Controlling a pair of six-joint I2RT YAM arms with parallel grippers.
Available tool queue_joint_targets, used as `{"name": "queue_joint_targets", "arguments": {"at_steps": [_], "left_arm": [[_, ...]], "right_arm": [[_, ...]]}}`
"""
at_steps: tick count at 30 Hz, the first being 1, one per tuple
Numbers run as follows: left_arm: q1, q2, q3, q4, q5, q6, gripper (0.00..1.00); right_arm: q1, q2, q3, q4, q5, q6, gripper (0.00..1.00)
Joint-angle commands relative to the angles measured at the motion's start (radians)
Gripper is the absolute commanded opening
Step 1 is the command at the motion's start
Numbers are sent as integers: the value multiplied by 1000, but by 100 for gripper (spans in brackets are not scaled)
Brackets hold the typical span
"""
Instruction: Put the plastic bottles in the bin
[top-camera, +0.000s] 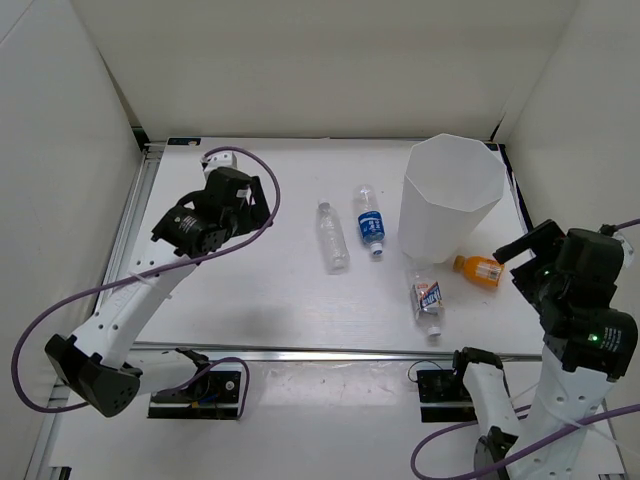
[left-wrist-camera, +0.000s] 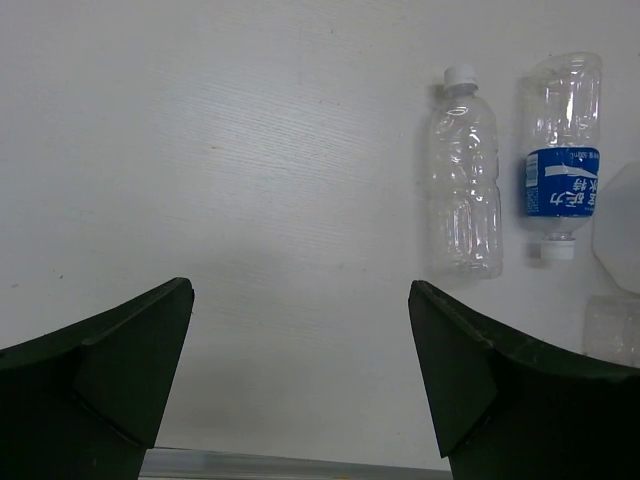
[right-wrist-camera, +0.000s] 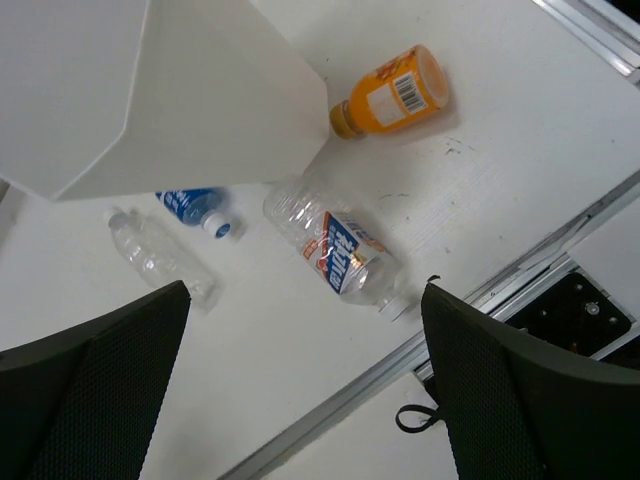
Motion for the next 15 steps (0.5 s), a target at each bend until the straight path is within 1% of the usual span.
{"name": "queue_joint_targets", "arguments": {"at_steps": [1, 2, 3, 4, 5, 6, 8, 9, 11, 13, 14, 15], "left_arm": [[5, -3, 51, -11, -25, 19, 100], [5, -15, 51, -12, -25, 19, 100], [5, -27, 60, -22, -34, 30, 100], [14, -28, 60, -31, -35, 39, 100], [14, -43, 60, -31, -35, 50, 100], [14, -52, 60, -41, -50, 50, 100], [14, -86, 47, -51, -70, 61, 100], [14, -101, 22, -51, -70, 61, 100], [23, -150, -12, -61, -70, 50, 100], [23, -184, -64, -61, -59, 16, 100], [32, -213, -81, -61, -45, 16, 100], [32, -225, -98, -61, -45, 4, 100]], "right_arm": [[-6, 47, 60, -38, 129, 61, 100], [-6, 47, 61, -50, 238, 133, 100], [-6, 64, 70, -17, 263, 218, 100], [-6, 89, 91, 5, 263, 209, 100], [-6, 118, 105, 39, 222, 191, 100], [-6, 194, 131, 48, 193, 191, 100], [-6, 285, 206, -33, 218, 304, 100], [-6, 369, 293, -79, 240, 347, 100], [-6, 426, 338, -96, 240, 373, 100], [-47, 471, 325, -96, 188, 457, 100], [-105, 480, 300, -84, 138, 484, 100], [-127, 489, 270, -67, 84, 493, 100]]}}
